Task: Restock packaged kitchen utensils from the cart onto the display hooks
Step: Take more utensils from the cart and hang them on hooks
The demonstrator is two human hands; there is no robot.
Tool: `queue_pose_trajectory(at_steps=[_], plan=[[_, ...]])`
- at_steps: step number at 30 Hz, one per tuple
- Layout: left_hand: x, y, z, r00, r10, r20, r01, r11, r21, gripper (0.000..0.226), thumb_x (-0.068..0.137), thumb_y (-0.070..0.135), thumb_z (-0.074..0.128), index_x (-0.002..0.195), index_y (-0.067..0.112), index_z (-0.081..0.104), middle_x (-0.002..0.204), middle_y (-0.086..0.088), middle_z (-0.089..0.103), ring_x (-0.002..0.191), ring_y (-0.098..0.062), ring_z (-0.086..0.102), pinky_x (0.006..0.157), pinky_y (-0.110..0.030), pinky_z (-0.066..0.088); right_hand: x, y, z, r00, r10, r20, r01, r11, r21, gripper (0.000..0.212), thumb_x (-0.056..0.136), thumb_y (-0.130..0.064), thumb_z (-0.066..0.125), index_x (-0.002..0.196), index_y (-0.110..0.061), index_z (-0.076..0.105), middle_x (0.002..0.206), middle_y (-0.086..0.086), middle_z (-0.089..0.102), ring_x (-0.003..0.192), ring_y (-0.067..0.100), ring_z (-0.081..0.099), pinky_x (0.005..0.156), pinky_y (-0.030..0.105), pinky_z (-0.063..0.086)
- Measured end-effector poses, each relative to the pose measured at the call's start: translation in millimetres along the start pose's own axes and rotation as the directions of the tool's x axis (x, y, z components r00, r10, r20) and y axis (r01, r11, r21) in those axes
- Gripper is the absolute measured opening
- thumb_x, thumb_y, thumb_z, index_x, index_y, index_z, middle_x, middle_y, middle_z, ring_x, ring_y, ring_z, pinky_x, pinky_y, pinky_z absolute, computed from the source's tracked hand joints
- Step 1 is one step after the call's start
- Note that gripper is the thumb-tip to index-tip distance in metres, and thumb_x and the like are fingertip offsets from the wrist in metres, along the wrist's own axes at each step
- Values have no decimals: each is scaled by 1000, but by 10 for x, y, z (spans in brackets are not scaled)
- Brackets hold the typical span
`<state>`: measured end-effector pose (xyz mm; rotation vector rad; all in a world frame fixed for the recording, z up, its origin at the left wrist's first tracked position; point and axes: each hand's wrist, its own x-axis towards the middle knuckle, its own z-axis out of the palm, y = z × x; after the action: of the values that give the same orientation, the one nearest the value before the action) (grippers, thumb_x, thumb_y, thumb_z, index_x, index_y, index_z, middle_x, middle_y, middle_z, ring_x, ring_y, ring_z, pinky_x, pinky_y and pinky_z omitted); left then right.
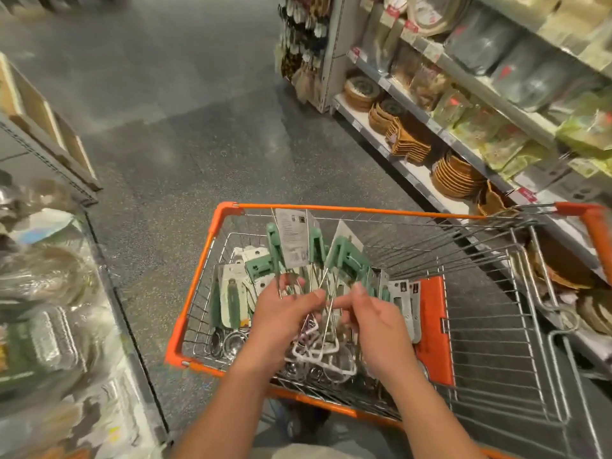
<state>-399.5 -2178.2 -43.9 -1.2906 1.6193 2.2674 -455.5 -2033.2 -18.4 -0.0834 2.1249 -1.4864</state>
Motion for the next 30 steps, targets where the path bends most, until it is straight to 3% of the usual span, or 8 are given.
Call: queue_pose_trajectory(at_steps=[4,7,9,11,15,18,25,30], plan=[[-165,-52,22,995,65,-81,-68,997,-37,35,86,7,81,115,12,62,85,1,80,75,-10,77,70,-21,60,182,97,-98,982,-80,-172,67,994,-82,13,104,-43,51,104,-46,64,121,-13,61,115,7,57,86,19,42],[-298,-134,136,976,75,-203,-102,987,-125,32,85,3,80,112,8,64,84,-2,79,69,-13,74,61,-23,57,319,208,-215,964,254,79,-262,959,113,42,103,-57,46,136,-33,55,143,-4,56,126,21,57,104,47,48],[-380,-221,230,958,77,-277,-125,979,-160,34,84,4,82,114,7,67,91,-7,80,77,-19,75,74,-36,61,341,270,-272,894,339,291,-397,902,170,52,102,-60,38,133,-26,61,133,-2,67,119,23,64,108,52,47],[-471,-334,312,924,75,-374,-158,968,-196,33,83,3,82,112,6,68,92,-9,80,80,-23,76,83,-42,61,282,278,-294,884,281,374,-329,942,71,42,104,-58,37,116,-32,68,118,-5,74,111,19,67,106,50,48],[-716,-563,410,824,63,-564,-246,935,-255,31,82,0,82,108,3,66,76,-4,76,62,-14,71,62,-30,59,175,341,-263,903,180,391,-185,982,-26,28,107,-46,45,116,-30,67,113,-2,72,108,19,64,101,46,49],[-980,-714,429,747,13,-665,-284,910,-301,30,82,0,82,107,5,66,78,-6,77,63,-16,71,58,-28,58,53,289,-229,872,161,462,-192,981,19,27,109,-37,46,116,-20,66,103,6,71,88,22,65,77,38,54],[-1795,-1189,311,531,-60,-845,-424,845,-326,41,82,11,85,118,18,66,103,-2,79,96,-20,75,90,-40,56,-568,200,61,669,69,740,-33,997,-63,35,110,-40,41,116,-11,59,90,13,62,63,18,58,56,30,54],[-2564,-1456,232,334,-78,-939,-525,812,-254,37,87,11,81,120,20,65,107,4,76,90,-6,73,76,-21,53,-1222,158,335,468,1,883,89,995,-48,36,107,-40,47,113,-7,61,102,17,61,62,13,60,52,24,54]])
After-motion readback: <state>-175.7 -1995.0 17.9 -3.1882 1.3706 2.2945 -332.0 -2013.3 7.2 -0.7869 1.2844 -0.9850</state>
